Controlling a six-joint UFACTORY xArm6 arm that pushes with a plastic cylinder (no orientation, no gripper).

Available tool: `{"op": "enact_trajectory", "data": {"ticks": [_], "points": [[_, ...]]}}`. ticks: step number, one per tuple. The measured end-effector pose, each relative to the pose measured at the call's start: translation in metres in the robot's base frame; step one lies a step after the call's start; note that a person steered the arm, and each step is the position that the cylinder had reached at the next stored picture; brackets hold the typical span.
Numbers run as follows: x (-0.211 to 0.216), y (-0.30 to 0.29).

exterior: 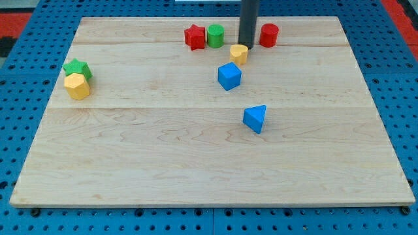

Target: Move the yellow heart to the right of the yellow hexagon

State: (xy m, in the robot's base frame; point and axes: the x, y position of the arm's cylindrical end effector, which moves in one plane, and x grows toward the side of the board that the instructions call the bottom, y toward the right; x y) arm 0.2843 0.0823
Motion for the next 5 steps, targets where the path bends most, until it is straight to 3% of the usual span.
{"op": "enact_trajectory", "data": {"ticks": [1,2,5], "points": [[0.003,0.04],[0.019,0.044],[0.028,-0.002]]}}
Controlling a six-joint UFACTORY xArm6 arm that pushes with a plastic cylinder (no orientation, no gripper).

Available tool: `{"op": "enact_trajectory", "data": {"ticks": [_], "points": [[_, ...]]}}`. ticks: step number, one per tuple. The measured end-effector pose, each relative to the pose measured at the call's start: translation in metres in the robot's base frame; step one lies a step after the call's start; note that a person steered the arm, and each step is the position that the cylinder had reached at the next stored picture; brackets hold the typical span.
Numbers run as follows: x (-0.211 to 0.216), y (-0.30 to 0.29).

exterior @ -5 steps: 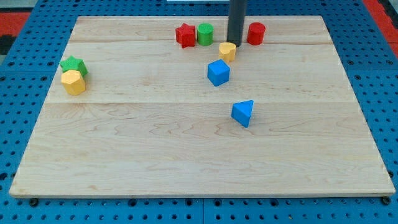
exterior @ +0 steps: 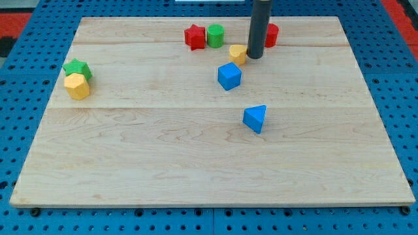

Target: Move the yellow heart to the right of the yellow hexagon

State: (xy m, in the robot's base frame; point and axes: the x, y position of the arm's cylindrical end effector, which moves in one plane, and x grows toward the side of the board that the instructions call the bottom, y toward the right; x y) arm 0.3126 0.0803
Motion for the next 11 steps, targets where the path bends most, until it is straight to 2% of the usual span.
{"op": "enact_trajectory", "data": {"ticks": [5,9,11], "points": [[0.001,-0.137],[0.075,-0.175],[0.074,-0.198]]}}
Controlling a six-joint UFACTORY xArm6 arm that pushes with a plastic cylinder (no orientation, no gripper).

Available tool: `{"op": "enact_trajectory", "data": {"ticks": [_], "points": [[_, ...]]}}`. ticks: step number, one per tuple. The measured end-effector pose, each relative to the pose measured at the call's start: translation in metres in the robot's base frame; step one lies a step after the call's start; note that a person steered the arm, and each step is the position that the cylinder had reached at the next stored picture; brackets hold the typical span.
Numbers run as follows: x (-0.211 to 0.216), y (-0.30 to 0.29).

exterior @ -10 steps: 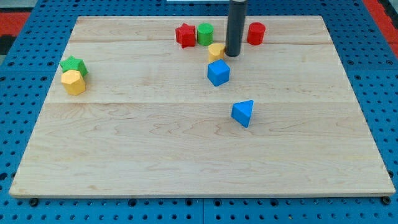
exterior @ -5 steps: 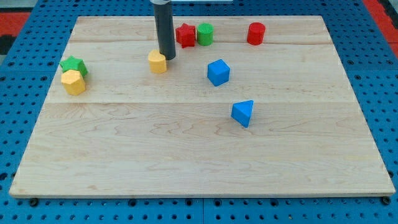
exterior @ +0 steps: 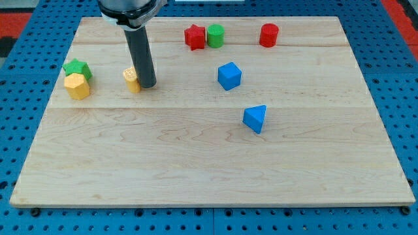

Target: Move the yellow heart to the right of the yellow hexagon

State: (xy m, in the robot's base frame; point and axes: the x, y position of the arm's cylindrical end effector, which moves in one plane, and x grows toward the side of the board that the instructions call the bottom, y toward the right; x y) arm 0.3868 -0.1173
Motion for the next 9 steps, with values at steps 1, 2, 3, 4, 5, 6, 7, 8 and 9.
{"op": "enact_trajectory", "data": {"ticks": [1,2,3,4,5,6,7,8,9], "points": [[-0.001,0.0],[-0.001,0.0],[-0.001,-0.009],[-0.004,-0.033],[-0.016,-0.042],[-0.019,-0.039],[-0.019,-0.034],[-0.019,-0.035],[-0.022,-0.039]]}}
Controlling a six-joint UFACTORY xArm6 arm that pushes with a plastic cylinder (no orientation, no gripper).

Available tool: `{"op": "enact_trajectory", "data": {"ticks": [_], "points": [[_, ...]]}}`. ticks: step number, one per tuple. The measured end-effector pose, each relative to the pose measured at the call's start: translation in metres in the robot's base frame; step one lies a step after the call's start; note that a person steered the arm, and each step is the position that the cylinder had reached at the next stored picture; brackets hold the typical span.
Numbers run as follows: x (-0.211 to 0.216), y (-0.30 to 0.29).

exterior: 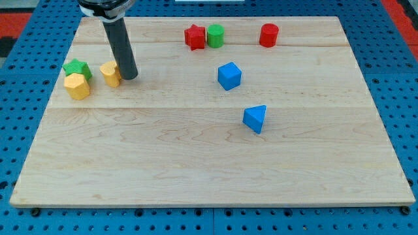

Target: Move the yellow heart to the right of the yellow hexagon

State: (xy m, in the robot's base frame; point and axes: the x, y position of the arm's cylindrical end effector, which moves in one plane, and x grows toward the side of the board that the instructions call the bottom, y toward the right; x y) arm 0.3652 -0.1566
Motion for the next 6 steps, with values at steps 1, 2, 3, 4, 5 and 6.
{"op": "enact_trajectory", "data": {"ticks": [1,2,3,4,5,6], "points": [[-0.021,-0.015],[-0.043,-0.04],[-0.017,-0.034],[0.016,-0.01],[0.016,-0.01],[0.016,-0.011]]}}
